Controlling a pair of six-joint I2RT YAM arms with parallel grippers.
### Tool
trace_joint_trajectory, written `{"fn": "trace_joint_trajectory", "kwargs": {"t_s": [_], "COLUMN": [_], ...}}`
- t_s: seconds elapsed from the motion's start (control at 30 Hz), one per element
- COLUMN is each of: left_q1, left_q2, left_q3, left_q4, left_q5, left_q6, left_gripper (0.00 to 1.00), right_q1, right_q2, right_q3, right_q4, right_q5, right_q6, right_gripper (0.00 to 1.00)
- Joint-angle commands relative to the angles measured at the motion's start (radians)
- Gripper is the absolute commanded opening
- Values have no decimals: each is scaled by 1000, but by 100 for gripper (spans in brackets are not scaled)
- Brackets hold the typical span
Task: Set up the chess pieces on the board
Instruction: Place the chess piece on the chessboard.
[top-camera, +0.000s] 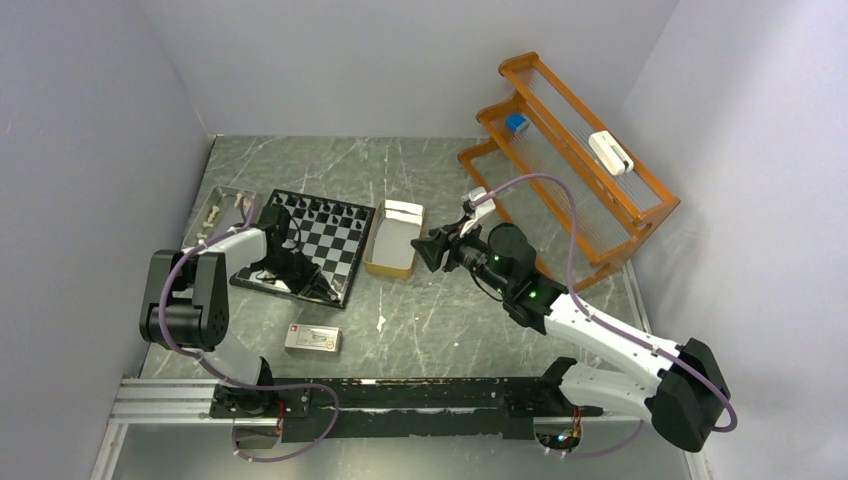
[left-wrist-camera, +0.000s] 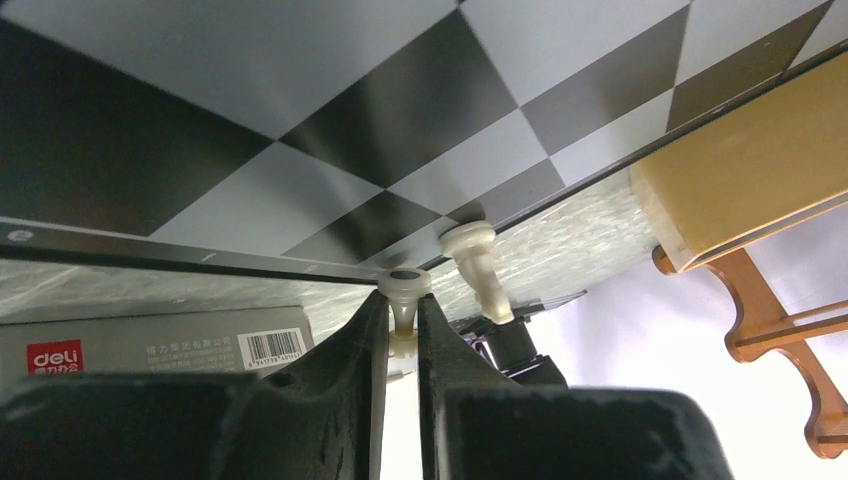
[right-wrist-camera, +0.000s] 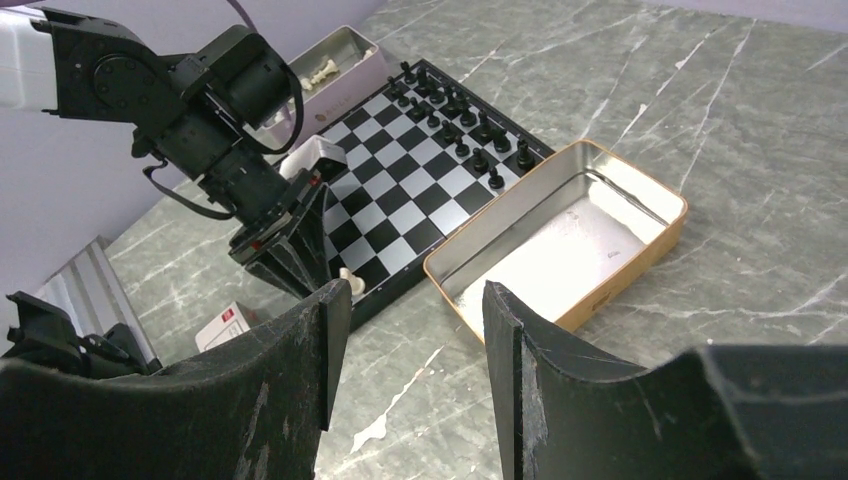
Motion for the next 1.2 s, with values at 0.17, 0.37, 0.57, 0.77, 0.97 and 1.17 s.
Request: {"fn": "trace_joint_trajectory", "kwargs": {"t_s": [0.17,0.37,0.57,0.77,0.97,1.17], "left_q1": [4,5,5,5,5,5], "left_q2": [35,26,30,29,35,25], "left_q3": [31,44,52,48,61,70], "left_q4": [25,9,-8,3,-9,-16], "left_q5": [-42,-65,-69,-63,-64,-64], "left_q6": [16,20,32,34,52,61], "left_gripper": [17,20,25,30,30,33], "right_q1": [1,1,1,1,1,1], "right_q2": [-47,-51,-46,-43,-38,-32], "right_q3": [-8,-7,-2,-3,-10,-14], "right_q4": [0,-2,-5,-3,3,4], "right_q5": [52,60,58,58,53,51], "right_q6": [-35,-40,-47,-48,-37,-30], "right_gripper": [55,55,55,55,55,55]}}
